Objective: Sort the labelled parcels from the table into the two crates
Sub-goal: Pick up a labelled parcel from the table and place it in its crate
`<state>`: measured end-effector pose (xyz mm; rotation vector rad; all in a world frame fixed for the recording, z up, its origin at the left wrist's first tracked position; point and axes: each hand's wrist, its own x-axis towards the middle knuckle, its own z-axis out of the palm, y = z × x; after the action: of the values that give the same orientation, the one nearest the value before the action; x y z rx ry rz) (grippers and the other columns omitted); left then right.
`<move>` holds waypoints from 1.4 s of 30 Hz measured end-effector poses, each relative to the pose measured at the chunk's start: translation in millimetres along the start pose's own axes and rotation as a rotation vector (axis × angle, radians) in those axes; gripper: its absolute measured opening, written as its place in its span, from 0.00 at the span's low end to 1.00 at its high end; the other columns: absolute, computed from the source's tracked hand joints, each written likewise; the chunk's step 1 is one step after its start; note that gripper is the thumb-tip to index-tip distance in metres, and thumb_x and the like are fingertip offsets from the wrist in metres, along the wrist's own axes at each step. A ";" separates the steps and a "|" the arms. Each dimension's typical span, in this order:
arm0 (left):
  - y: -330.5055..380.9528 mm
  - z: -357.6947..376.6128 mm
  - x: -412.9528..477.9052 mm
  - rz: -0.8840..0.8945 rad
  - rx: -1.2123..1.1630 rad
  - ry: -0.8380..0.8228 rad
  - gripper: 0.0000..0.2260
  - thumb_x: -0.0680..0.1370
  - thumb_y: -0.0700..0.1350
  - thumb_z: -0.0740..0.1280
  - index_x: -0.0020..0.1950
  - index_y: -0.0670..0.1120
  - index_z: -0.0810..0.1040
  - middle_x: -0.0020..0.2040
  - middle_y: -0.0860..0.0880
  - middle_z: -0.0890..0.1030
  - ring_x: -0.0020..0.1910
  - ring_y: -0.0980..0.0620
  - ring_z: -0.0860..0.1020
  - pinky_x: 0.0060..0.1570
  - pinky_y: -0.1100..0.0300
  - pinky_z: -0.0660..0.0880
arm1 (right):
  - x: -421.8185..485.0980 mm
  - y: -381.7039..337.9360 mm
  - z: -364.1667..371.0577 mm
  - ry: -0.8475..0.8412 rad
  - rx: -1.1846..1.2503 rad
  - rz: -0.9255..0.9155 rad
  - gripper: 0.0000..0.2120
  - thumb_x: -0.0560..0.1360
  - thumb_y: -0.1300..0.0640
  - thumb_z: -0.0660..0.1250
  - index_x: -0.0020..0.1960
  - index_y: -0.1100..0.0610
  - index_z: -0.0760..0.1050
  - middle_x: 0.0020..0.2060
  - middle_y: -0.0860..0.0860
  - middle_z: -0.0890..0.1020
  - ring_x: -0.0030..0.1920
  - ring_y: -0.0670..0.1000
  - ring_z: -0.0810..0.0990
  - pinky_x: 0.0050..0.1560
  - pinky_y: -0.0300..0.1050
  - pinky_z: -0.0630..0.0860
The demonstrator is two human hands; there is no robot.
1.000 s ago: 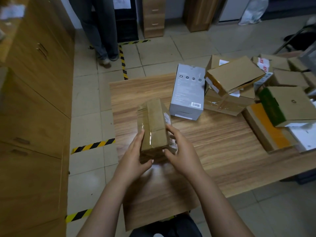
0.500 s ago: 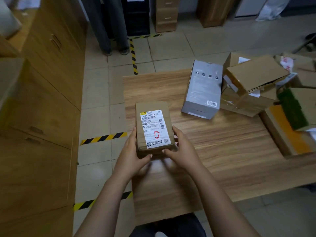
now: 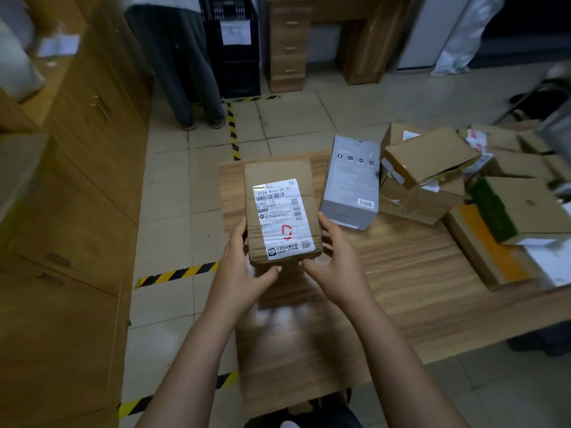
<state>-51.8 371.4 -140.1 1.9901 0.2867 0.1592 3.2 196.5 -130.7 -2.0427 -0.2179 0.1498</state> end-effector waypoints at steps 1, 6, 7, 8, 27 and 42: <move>9.0 -2.7 0.5 0.027 -0.003 0.015 0.45 0.67 0.43 0.78 0.77 0.53 0.56 0.68 0.58 0.70 0.66 0.67 0.68 0.66 0.61 0.67 | -0.9 -7.1 -4.4 0.029 0.016 -0.023 0.42 0.66 0.66 0.76 0.74 0.47 0.64 0.63 0.45 0.75 0.59 0.38 0.75 0.62 0.37 0.73; 57.2 -16.6 -3.6 0.186 -0.041 0.065 0.44 0.68 0.42 0.78 0.77 0.50 0.57 0.70 0.55 0.71 0.67 0.64 0.70 0.67 0.60 0.69 | -7.2 -40.8 -28.3 0.147 0.098 -0.146 0.39 0.66 0.66 0.77 0.73 0.53 0.67 0.62 0.46 0.78 0.59 0.40 0.77 0.62 0.41 0.75; 66.6 -18.9 -4.4 0.215 -0.047 0.074 0.44 0.68 0.42 0.79 0.77 0.50 0.57 0.70 0.54 0.71 0.67 0.63 0.70 0.67 0.61 0.69 | -9.1 -48.9 -34.1 0.167 0.111 -0.165 0.39 0.66 0.66 0.77 0.74 0.53 0.67 0.62 0.47 0.77 0.60 0.40 0.77 0.62 0.41 0.75; 75.7 -21.4 -5.1 0.243 -0.052 0.082 0.45 0.67 0.42 0.79 0.77 0.49 0.57 0.70 0.54 0.71 0.67 0.63 0.70 0.67 0.60 0.70 | -11.1 -57.1 -40.0 0.191 0.127 -0.188 0.38 0.67 0.66 0.77 0.73 0.53 0.67 0.62 0.47 0.77 0.60 0.40 0.77 0.61 0.40 0.75; 196.9 -42.5 -36.1 0.668 -0.139 0.207 0.43 0.67 0.40 0.79 0.76 0.46 0.59 0.71 0.51 0.71 0.68 0.56 0.72 0.66 0.51 0.72 | -64.6 -151.9 -120.8 0.473 0.177 -0.580 0.38 0.69 0.70 0.75 0.71 0.46 0.66 0.64 0.46 0.77 0.64 0.41 0.75 0.62 0.37 0.73; 209.9 -36.5 -44.9 0.699 -0.211 0.204 0.42 0.67 0.40 0.78 0.75 0.46 0.60 0.71 0.50 0.71 0.68 0.57 0.72 0.65 0.53 0.72 | -76.2 -158.9 -127.8 0.523 0.191 -0.586 0.31 0.69 0.68 0.75 0.68 0.54 0.70 0.62 0.42 0.78 0.61 0.38 0.76 0.61 0.36 0.74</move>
<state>-76.6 306.6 66.3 1.7895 -0.3002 0.8046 -59.9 141.4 70.3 -1.6832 -0.4391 -0.6907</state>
